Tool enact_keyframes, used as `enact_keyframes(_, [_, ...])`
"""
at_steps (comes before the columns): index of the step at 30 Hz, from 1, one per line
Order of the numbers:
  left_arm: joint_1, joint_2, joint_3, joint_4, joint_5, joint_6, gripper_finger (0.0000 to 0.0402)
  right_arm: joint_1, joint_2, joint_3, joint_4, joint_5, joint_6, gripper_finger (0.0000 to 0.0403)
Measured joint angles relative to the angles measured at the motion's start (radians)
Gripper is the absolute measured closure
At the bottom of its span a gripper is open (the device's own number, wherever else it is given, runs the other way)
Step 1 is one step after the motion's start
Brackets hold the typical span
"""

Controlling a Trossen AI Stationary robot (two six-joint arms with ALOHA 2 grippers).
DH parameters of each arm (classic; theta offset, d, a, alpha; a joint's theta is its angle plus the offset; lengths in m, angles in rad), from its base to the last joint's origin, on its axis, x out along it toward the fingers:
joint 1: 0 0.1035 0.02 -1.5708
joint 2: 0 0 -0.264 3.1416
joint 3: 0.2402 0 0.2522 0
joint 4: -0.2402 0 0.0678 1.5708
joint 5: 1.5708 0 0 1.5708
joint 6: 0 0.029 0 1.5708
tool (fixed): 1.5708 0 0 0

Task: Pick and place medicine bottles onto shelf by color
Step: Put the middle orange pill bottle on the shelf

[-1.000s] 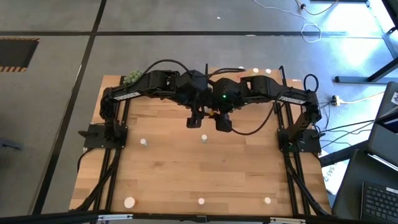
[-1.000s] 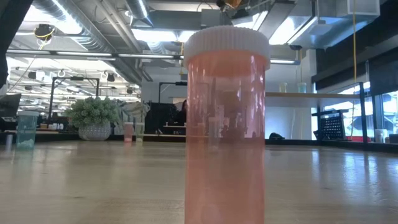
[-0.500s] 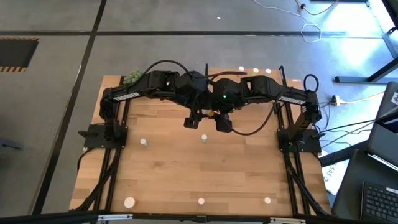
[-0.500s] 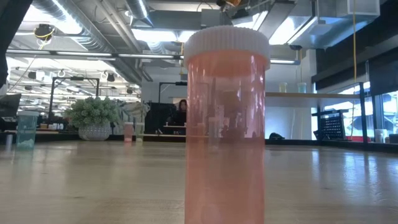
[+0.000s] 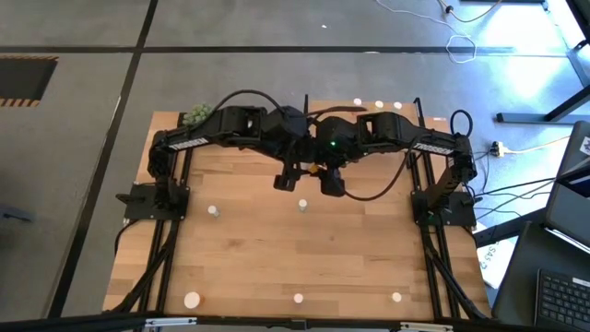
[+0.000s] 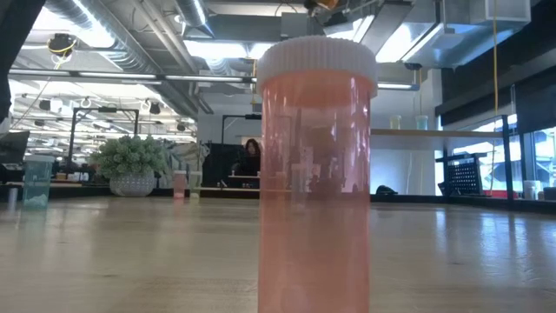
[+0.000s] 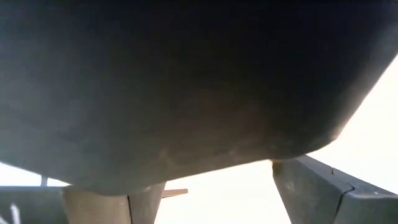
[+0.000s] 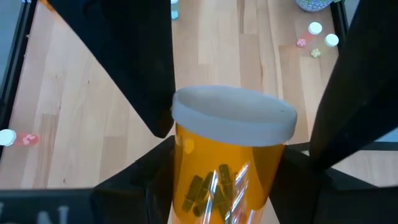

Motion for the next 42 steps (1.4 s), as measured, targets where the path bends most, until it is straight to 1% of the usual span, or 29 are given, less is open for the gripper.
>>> enact_keyframes(20, [-0.010, 0.001, -0.001, 0.023, 0.002, 0.001, 0.0134, 0.001, -0.002, 0.001, -0.012, 0.000, -0.007, 0.0191])
enact_keyframes(25, [-0.010, 0.000, -0.001, 0.035, -0.001, -0.051, 0.0134, 0.001, -0.002, 0.001, -0.015, 0.000, -0.004, 0.0191])
enact_keyframes(42, [-0.021, -0.078, 0.000, 0.013, -0.006, -0.059, 0.0133, 0.001, -0.002, 0.002, -0.020, 0.000, -0.011, 0.0191])
